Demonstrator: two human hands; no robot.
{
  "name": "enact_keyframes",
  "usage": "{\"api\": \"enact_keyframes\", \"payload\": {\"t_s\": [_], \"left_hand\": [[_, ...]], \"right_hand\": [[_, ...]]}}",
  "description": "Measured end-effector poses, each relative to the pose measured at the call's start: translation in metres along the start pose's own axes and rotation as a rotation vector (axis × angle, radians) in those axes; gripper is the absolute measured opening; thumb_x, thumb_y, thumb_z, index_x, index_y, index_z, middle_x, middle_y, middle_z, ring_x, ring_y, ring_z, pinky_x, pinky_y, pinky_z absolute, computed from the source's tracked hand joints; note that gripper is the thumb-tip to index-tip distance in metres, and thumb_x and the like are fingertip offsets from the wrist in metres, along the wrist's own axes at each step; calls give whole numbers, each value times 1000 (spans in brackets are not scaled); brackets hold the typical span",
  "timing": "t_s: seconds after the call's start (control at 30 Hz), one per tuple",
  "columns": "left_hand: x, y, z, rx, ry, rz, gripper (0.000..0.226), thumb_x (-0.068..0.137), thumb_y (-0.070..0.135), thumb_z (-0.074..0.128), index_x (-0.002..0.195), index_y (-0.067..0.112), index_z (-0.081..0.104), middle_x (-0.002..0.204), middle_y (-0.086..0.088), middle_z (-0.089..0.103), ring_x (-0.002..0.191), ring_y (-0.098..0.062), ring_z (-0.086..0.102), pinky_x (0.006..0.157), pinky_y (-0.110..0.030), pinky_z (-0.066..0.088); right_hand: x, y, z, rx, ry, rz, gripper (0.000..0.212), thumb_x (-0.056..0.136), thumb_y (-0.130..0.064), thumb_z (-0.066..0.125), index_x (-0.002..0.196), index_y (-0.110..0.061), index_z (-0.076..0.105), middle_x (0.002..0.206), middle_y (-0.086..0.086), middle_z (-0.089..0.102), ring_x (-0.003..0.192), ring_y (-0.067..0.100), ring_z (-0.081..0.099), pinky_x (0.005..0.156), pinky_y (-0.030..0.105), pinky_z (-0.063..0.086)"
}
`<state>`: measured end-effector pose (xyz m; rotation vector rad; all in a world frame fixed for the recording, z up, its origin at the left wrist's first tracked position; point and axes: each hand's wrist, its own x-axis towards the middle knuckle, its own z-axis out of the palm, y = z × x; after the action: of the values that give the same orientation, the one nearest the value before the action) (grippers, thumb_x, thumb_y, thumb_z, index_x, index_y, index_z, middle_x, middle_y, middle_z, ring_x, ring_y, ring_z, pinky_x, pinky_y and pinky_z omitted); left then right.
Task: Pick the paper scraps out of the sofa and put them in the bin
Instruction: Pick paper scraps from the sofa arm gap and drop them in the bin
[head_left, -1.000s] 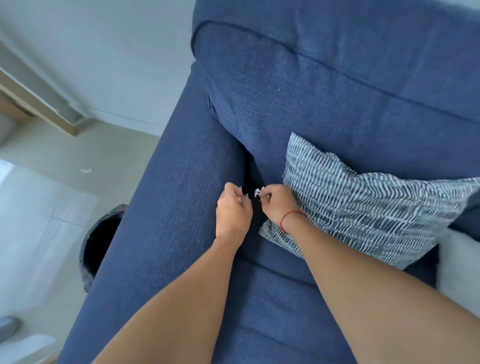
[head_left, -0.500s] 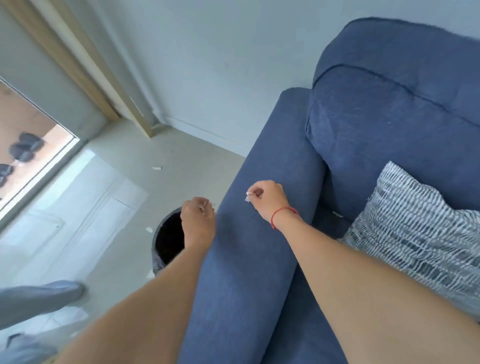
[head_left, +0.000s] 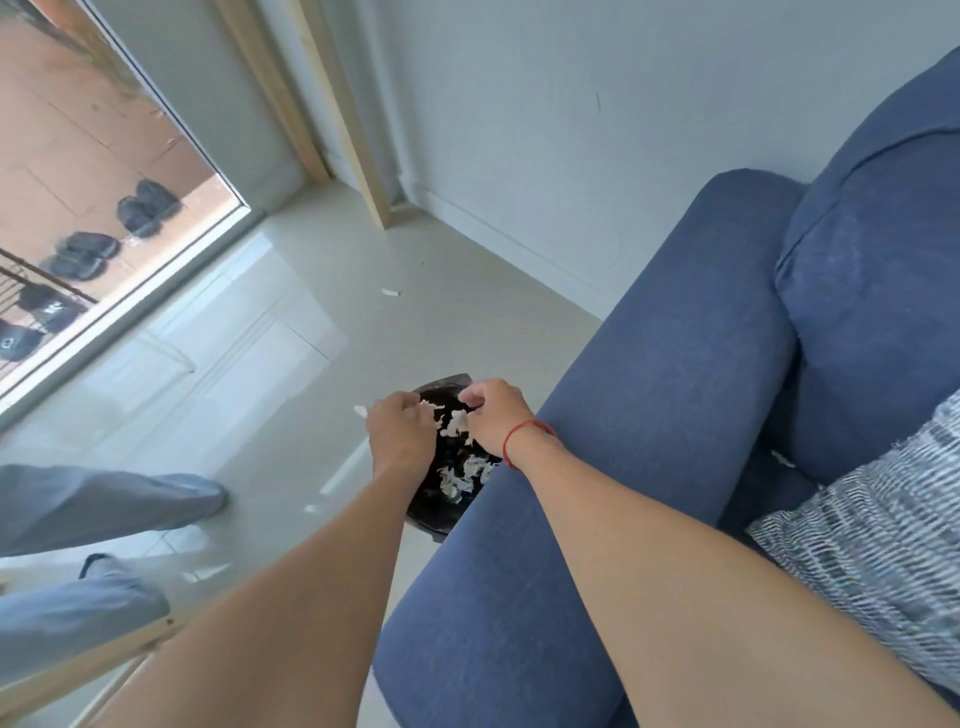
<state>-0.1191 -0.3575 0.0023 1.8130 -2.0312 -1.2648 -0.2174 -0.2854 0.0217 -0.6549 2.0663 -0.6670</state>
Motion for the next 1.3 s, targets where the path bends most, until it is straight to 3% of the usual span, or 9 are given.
{"api": "enact_keyframes", "payload": {"t_s": [0.13, 0.33, 0.43, 0.57, 0.73, 0.9, 1.03, 1.17, 1.3], "left_hand": [[2, -2, -1, 52, -96, -12, 37, 94, 20, 51, 128, 10, 60, 132, -8, 61, 122, -25, 56, 105, -37, 44], [-14, 24, 28, 143, -194, 124, 38, 95, 20, 50, 131, 9, 58, 129, -7, 63, 105, -21, 60, 89, -25, 44], [-28, 52, 58, 154, -289, 203, 38, 96, 23, 49, 132, 12, 56, 125, -4, 64, 103, -19, 61, 85, -20, 40], [-55, 92, 109, 145, -406, 308, 38, 96, 27, 48, 131, 14, 55, 120, -3, 62, 112, -29, 61, 96, -39, 50], [-82, 130, 182, 316, -341, 518, 46, 96, 29, 46, 138, 11, 45, 140, -12, 46, 134, -28, 40, 112, -44, 31], [-91, 161, 230, 509, -241, 468, 60, 97, 42, 35, 152, 19, 21, 161, -12, 12, 149, -29, 7, 118, -54, 4], [-93, 162, 253, 581, -107, 493, 66, 96, 51, 25, 154, 24, 10, 162, -7, 7, 150, -25, 6, 120, -52, 4], [-90, 156, 263, 603, 4, 515, 65, 94, 51, 24, 153, 26, 12, 162, -6, 13, 150, -23, 10, 121, -50, 8], [-85, 153, 269, 634, 72, 548, 65, 92, 51, 24, 152, 26, 15, 161, -6, 18, 148, -22, 16, 120, -49, 12]], "right_hand": [[4, 1, -2, -29, -4, 34, 53, 91, 8, 42, 138, -16, 50, 144, 6, 50, 131, 26, 50, 105, 37, 45], [-6, 31, -38, -40, 181, 50, 44, 91, 5, 40, 126, -13, 59, 139, 6, 52, 125, 26, 51, 105, 35, 44], [-15, 62, -75, -215, 302, 32, 43, 93, -1, 41, 131, -14, 56, 149, 5, 40, 136, 26, 38, 115, 34, 27], [-33, 119, -123, -275, 471, 66, 41, 97, -18, 45, 138, -15, 49, 160, 6, 23, 149, 21, 18, 121, 35, 16], [-57, 172, -147, -182, 562, 95, 48, 98, -27, 45, 144, -17, 40, 160, 5, 22, 148, 20, 21, 116, 39, 25], [-63, 218, -153, 4, 616, 183, 49, 99, -25, 42, 147, -15, 35, 157, 6, 28, 143, 24, 32, 110, 41, 33], [-57, 259, -162, 118, 595, 311, 44, 99, -19, 42, 140, -4, 43, 151, 10, 38, 137, 28, 39, 111, 42, 36], [-31, 299, -169, 174, 370, 471, 27, 90, -8, 44, 109, -1, 61, 125, 18, 57, 113, 38, 56, 96, 44, 49], [-1, 321, -169, 88, 129, 519, 34, 86, -5, 50, 119, -6, 59, 125, 15, 58, 114, 36, 58, 97, 42, 51]]}}
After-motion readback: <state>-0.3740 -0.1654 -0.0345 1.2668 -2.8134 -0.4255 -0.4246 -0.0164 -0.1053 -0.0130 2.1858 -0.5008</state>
